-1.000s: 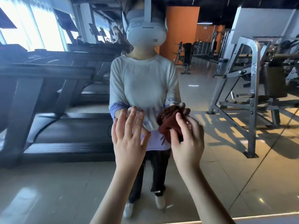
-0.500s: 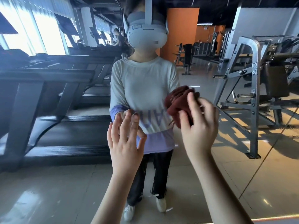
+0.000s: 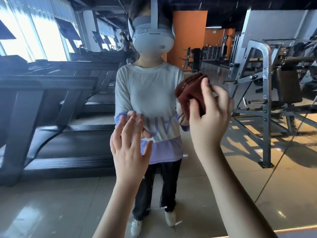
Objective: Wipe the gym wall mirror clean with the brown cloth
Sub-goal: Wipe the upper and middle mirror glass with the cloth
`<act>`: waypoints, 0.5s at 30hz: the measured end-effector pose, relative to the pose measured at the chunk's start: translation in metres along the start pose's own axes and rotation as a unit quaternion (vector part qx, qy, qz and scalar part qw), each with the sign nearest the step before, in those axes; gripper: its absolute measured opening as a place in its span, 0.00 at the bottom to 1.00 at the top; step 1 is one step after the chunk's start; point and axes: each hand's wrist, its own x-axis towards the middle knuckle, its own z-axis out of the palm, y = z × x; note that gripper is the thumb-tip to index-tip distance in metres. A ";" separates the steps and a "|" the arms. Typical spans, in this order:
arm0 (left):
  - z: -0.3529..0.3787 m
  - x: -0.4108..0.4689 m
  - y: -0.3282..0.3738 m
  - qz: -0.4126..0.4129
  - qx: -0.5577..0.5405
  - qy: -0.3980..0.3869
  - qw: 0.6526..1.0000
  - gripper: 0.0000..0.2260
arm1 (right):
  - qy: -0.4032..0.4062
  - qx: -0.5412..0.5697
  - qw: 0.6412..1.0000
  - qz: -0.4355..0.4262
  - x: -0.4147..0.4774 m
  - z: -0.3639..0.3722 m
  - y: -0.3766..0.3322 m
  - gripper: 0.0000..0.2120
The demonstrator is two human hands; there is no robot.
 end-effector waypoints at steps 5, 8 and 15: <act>0.007 0.024 0.009 -0.007 0.013 0.018 1.000 0.28 | -0.034 0.014 0.992 -0.118 0.020 0.008 -0.015 0.18; 0.011 0.023 0.008 -0.004 0.023 0.028 0.999 0.28 | 0.024 0.020 0.999 -0.015 0.036 0.004 -0.002 0.18; 0.012 0.021 0.008 0.003 0.030 0.027 0.999 0.28 | -0.036 0.016 0.996 -0.081 0.013 0.011 -0.020 0.18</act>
